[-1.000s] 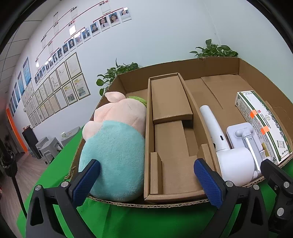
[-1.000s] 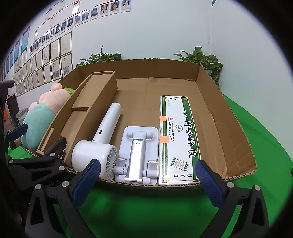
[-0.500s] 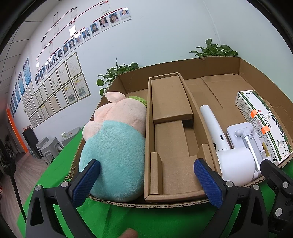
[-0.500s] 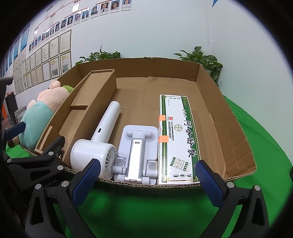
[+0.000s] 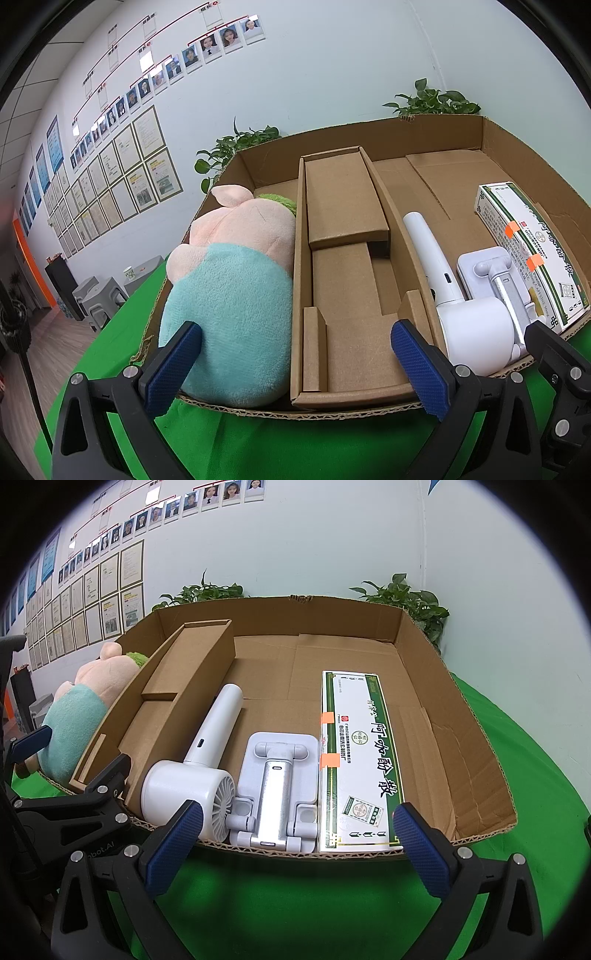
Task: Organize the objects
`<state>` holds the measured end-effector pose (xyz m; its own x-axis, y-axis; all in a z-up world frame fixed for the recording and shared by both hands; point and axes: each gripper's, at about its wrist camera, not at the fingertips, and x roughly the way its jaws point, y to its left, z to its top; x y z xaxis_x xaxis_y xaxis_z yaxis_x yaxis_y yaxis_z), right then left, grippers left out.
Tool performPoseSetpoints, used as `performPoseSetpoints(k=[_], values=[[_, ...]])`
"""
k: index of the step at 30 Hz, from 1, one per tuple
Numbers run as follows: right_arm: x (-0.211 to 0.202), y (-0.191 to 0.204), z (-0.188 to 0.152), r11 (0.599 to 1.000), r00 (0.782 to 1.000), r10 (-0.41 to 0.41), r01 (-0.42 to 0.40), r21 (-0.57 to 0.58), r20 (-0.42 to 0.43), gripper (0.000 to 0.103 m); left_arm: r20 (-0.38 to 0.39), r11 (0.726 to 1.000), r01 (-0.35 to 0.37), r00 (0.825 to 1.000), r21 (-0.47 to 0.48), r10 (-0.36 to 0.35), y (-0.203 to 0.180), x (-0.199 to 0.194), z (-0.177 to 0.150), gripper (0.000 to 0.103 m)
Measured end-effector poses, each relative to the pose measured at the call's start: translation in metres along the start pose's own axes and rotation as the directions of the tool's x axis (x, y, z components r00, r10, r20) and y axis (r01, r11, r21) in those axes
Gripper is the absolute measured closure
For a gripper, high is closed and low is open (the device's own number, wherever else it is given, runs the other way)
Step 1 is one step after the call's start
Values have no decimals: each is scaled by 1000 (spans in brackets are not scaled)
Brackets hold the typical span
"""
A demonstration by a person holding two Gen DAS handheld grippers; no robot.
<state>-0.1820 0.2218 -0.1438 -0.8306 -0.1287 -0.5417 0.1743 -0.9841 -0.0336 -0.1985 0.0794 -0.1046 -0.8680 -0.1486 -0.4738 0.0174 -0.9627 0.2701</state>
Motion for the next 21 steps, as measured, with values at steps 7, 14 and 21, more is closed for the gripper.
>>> performPoseSetpoints(k=[7, 14, 21], values=[[0, 0, 0, 1000, 1000, 0, 0, 0, 0, 0, 0, 1000, 0, 1000, 0, 0, 0, 0, 0, 0], [0, 0, 0, 1000, 1000, 0, 0, 0, 0, 0, 0, 1000, 0, 1000, 0, 0, -1, 1, 0, 0], [-1, 0, 0, 1000, 1000, 0, 0, 0, 0, 0, 0, 1000, 0, 1000, 0, 0, -1, 0, 0, 0]])
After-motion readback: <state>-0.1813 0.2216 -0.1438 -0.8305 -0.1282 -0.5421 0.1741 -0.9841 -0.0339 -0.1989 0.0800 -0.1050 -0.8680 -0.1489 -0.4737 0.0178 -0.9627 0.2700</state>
